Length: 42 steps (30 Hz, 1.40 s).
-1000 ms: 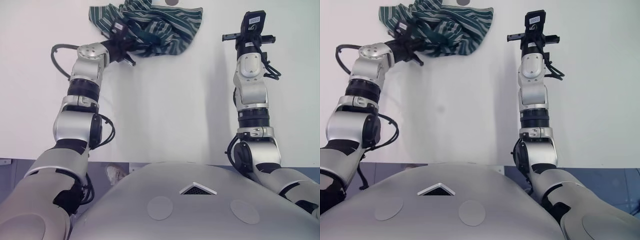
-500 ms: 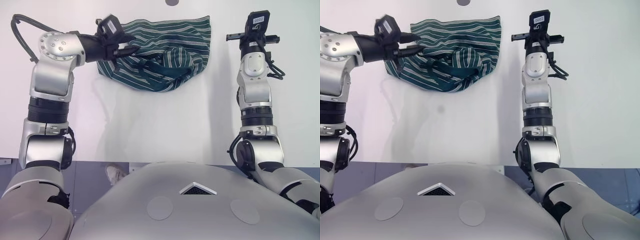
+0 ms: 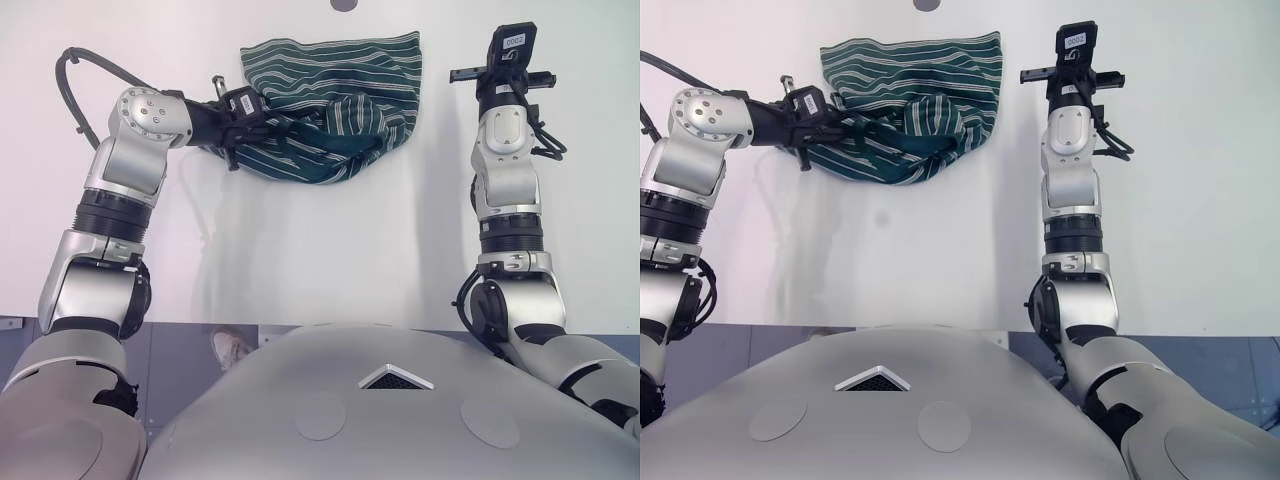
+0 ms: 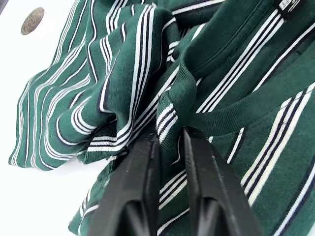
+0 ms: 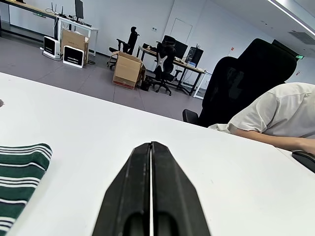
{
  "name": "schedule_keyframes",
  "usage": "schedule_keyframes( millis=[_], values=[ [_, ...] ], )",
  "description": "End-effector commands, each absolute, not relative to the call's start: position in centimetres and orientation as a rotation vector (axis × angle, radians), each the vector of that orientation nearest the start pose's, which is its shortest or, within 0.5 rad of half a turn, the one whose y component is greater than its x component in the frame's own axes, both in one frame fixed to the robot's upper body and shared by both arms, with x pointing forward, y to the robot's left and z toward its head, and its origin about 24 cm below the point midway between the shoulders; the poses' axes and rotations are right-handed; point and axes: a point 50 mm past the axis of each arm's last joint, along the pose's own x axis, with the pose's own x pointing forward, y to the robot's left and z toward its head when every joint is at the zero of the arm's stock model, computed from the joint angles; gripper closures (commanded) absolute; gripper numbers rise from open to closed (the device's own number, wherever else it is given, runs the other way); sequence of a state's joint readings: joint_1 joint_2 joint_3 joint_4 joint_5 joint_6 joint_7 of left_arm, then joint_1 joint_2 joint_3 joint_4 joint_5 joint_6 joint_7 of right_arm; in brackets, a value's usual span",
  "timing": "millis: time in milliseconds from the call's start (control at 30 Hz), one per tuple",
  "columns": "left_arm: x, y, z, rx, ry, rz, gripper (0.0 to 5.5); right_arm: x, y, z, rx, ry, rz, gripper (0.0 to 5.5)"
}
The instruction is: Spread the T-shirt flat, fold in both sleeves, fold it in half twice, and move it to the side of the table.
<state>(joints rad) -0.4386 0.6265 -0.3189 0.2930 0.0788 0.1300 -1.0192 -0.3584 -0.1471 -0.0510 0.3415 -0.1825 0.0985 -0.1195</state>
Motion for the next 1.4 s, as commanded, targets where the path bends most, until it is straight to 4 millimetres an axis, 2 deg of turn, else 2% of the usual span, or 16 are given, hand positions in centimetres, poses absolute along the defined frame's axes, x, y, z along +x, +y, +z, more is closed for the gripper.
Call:
schedule_keyframes(
  millis=[33, 167, 233, 333, 400, 467, 533, 667, 800, 1000, 1200, 1333, 1400],
  values=[
    [29.8, 18.7, 7.4, 0.695, 0.426, -1.118, 5.48, 32.6, -17.9, 6.6, -0.334, 0.039, -0.11, 5.5],
    [29.6, 18.7, 9.5, 0.707, 0.345, -1.122, 5.48, 33.1, -18.3, 7.5, -0.366, 0.013, -0.086, 5.5],
    [29.7, 18.6, 12.7, 0.624, 0.24, -1.111, 5.48, 33.6, -18.4, 8.5, -0.375, -0.013, -0.02, 5.5],
    [29.7, 19.7, 17.9, 0.533, 0.094, -1.063, 5.48, 33.2, -15.9, 9.3, -0.398, -0.044, 0.413, 5.5],
    [29.6, 20.7, 19.5, 0.526, 0.059, -1.017, 5.5, 33.0, -15.0, 10.4, -0.412, -0.051, 0.644, 5.11],
    [29.7, 21.3, 20.3, 0.512, 0.032, -0.974, 5.5, 33.2, -14.8, 11.3, -0.437, -0.056, 0.769, 4.77],
    [29.9, 21.5, 20.7, 0.491, 0.009, -0.949, 5.5, 33.2, -14.7, 11.7, -0.477, -0.04, 0.869, 4.34],
    [30.0, 21.1, 20.7, 0.477, -0.01, -0.944, 5.5, 32.7, -14.3, 10.6, -0.527, 0.045, 1.022, 3.51],
    [29.7, 20.4, 20.5, 0.474, -0.01, -0.978, 5.5, 33.6, -13.2, 8.9, -0.508, 0.125, 1.041, 3.51],
    [29.2, 19.5, 19.8, 0.472, 0.024, -1.053, 5.5, 34.8, -12.4, 7.2, -0.215, 0.24, 1.132, 3.51],
    [29.4, 19.7, 19.3, 0.479, 0.035, -1.038, 5.5, 34.5, -12.6, 6.8, -0.149, 0.275, 1.225, 4.66],
    [30.0, 19.9, 19.3, 0.465, 0.016, -0.994, 5.5, 34.5, -13.6, 7.3, -0.153, 0.253, 1.186, 5.47],
    [30.7, 20.2, 19.7, 0.43, -0.021, -0.945, 5.5, 34.9, -14.3, 8.3, -0.139, 0.212, 1.135, 5.49]
  ],
)
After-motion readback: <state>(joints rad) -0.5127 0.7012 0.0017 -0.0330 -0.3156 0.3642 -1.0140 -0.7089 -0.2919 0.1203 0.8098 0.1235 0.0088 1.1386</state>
